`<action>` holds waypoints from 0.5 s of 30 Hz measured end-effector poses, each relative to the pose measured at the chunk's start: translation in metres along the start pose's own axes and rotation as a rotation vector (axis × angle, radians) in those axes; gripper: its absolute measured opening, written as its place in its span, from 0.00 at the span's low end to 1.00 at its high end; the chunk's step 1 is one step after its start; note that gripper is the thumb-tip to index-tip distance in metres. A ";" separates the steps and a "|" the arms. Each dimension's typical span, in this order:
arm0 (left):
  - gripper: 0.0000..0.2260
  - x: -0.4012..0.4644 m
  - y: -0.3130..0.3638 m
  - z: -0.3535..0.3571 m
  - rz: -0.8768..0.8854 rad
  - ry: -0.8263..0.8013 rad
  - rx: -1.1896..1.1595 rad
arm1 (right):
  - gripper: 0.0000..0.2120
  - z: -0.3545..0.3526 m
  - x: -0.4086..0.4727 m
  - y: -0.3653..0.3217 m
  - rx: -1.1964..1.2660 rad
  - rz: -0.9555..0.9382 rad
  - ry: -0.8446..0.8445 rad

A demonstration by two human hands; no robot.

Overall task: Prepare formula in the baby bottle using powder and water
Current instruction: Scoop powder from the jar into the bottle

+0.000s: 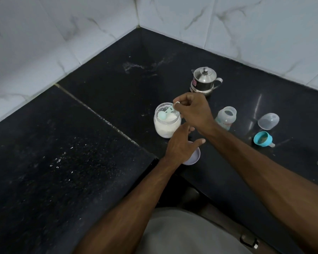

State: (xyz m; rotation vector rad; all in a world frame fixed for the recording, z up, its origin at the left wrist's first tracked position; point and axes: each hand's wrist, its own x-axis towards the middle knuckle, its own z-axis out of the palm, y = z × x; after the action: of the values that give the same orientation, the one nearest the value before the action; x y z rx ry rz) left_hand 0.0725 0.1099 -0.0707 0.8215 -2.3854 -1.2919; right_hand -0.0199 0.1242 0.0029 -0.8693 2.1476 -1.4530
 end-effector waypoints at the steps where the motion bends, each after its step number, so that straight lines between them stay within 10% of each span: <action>1: 0.22 0.000 0.000 0.000 0.002 -0.001 0.004 | 0.04 0.002 0.000 0.000 -0.003 -0.002 0.001; 15: 0.22 0.004 0.002 -0.001 -0.052 -0.008 0.032 | 0.04 0.001 -0.006 -0.003 -0.142 -0.125 -0.072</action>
State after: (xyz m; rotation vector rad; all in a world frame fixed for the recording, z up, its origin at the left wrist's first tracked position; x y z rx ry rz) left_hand 0.0688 0.1077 -0.0686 0.8945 -2.4114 -1.2820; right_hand -0.0142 0.1271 0.0050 -1.1080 2.1987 -1.3171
